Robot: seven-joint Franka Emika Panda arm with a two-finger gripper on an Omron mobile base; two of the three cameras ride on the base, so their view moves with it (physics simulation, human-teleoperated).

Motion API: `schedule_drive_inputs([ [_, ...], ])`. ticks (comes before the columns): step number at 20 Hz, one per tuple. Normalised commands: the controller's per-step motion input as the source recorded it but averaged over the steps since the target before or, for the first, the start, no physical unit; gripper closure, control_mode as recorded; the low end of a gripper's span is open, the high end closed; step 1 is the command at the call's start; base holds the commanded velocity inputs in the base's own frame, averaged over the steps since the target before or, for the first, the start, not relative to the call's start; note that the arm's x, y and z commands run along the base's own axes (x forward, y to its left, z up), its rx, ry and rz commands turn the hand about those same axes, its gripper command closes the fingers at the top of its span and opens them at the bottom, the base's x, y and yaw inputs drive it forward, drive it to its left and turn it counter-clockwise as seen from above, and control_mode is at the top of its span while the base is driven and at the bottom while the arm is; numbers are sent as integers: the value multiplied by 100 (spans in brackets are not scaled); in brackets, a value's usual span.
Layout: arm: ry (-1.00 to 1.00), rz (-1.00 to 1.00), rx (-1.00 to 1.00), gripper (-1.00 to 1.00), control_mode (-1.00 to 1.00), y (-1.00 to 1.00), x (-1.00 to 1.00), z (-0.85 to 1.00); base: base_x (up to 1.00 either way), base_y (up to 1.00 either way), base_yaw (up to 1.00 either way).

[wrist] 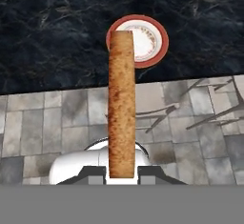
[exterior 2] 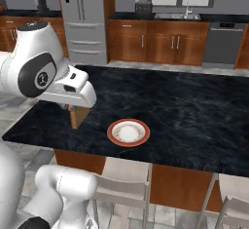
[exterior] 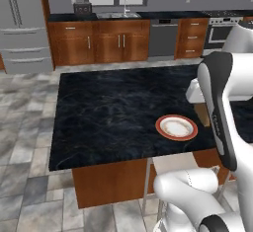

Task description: Start the toaster. Once the lever pops up, take the bread to the plate on the dining counter.

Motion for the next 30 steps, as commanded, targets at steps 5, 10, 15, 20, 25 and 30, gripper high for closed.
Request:
schedule_drive_inputs([
  [5, -6, 17, 3, 100, -100, -63, 44, -28, 0, 0, 0],
  [10, -4, 20, 2, 100, -100, -40, 68, -50, 0, 0, 0],
  [15, -1, 20, 0, 100, -100, -11, 64, -61, 0, 0, 0],
  [20, 0, 5, 0, 100, -100, 0, 39, -53, 0, 0, 0],
  [25, 0, -3, -7, 100, -100, 0, 28, -39, 0, 0, 0],
  [30, 0, -3, -4, 100, -100, 0, 30, -19, 0, 0, 0],
])
